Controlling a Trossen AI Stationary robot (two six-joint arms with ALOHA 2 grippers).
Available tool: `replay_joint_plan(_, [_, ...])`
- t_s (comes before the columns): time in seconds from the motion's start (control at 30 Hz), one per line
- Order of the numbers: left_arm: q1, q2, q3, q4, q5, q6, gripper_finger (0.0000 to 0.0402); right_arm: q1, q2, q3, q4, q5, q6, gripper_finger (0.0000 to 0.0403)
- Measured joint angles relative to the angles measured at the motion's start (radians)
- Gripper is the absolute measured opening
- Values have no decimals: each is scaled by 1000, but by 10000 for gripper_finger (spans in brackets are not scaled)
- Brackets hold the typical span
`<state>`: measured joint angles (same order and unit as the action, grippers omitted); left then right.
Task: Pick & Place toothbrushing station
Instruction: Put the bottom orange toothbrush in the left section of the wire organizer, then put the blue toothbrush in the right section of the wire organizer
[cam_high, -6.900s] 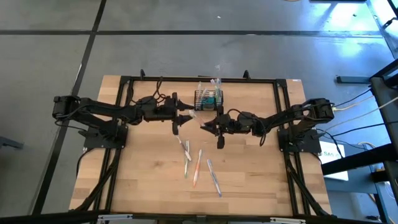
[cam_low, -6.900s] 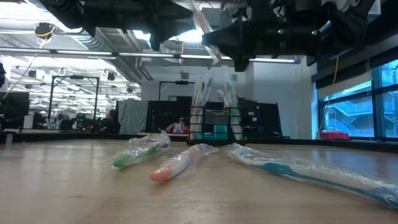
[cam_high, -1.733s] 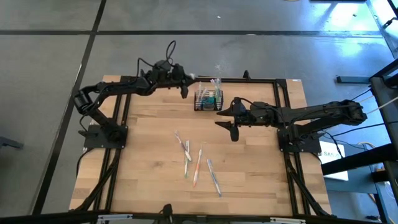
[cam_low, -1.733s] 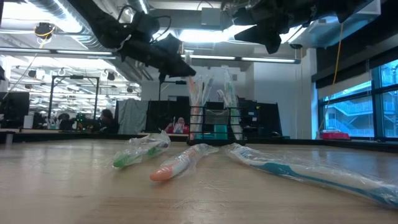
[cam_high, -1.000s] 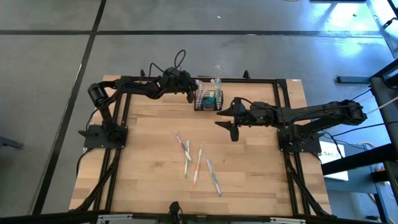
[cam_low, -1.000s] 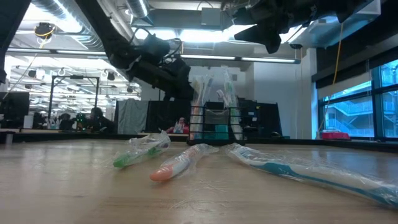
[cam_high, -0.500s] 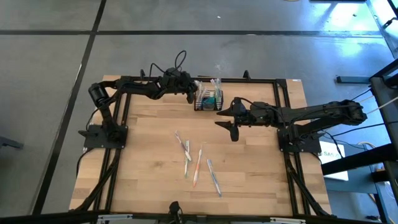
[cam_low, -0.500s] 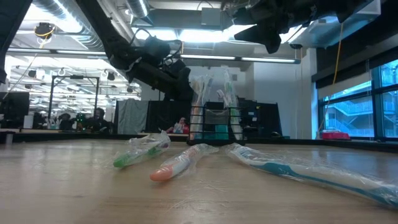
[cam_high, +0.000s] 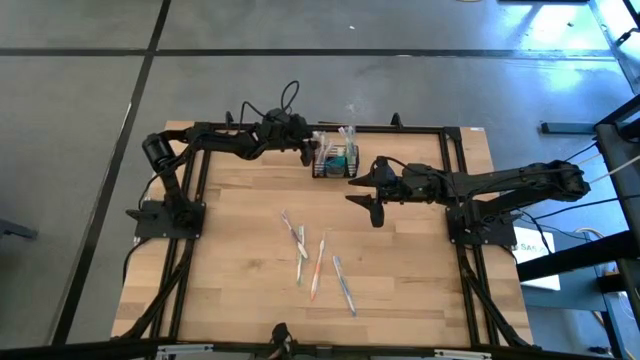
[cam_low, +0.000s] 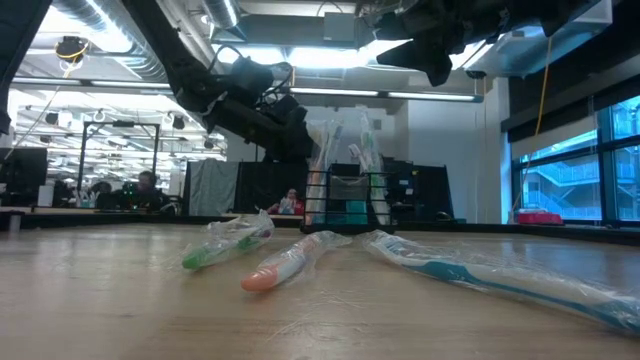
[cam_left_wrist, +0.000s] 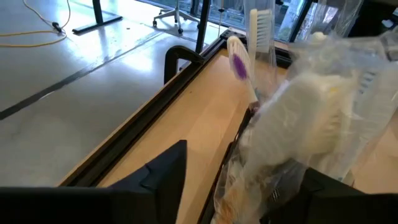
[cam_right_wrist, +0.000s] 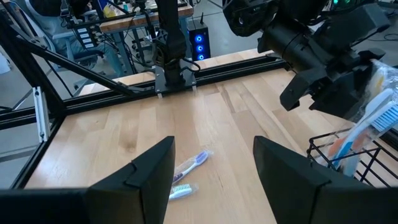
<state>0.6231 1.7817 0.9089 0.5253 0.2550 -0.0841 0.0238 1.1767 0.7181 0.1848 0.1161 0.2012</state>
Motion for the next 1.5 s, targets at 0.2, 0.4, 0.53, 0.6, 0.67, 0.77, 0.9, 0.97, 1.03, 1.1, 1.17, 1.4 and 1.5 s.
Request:
replay_joint_plan(0.2, [0,0,0,3,0,-23,216,0,0,0,0,0,0,219])
replay_joint_plan(0.4, [0,-11,0,4,0,-60,220,0,0,0,-11,0,0,219])
replay_joint_plan(0.53, [2,-48,0,2,2,-64,221,0,0,0,-11,0,0,219])
replay_joint_plan(0.6, [2,-71,0,1,3,-78,221,0,0,0,-10,0,0,219])
replay_joint_plan(0.67, [2,-95,0,-1,5,-87,221,0,0,0,-10,0,0,219])
replay_joint_plan(0.77, [2,-132,0,-13,5,-87,219,0,0,0,-10,0,0,219])
replay_joint_plan(0.9, [2,-185,1,-38,1,-77,221,0,0,0,-10,0,1,219])
replay_joint_plan(0.97, [3,-216,1,-58,0,-64,221,0,0,0,-11,0,7,219])
replay_joint_plan(1.03, [3,-254,1,-92,1,-63,220,0,0,0,-15,0,18,219])
replay_joint_plan(1.1, [2,-296,1,-141,1,-62,219,0,0,0,-15,0,27,219])
replay_joint_plan(1.17, [1,-340,1,-206,1,-60,219,3,0,0,-15,0,28,219])
replay_joint_plan(1.4, [-39,-470,1,-451,3,2,221,30,0,0,-14,0,74,219])
replay_joint_plan(1.5, [-68,-511,1,-563,5,17,221,47,0,0,-14,8,80,219])
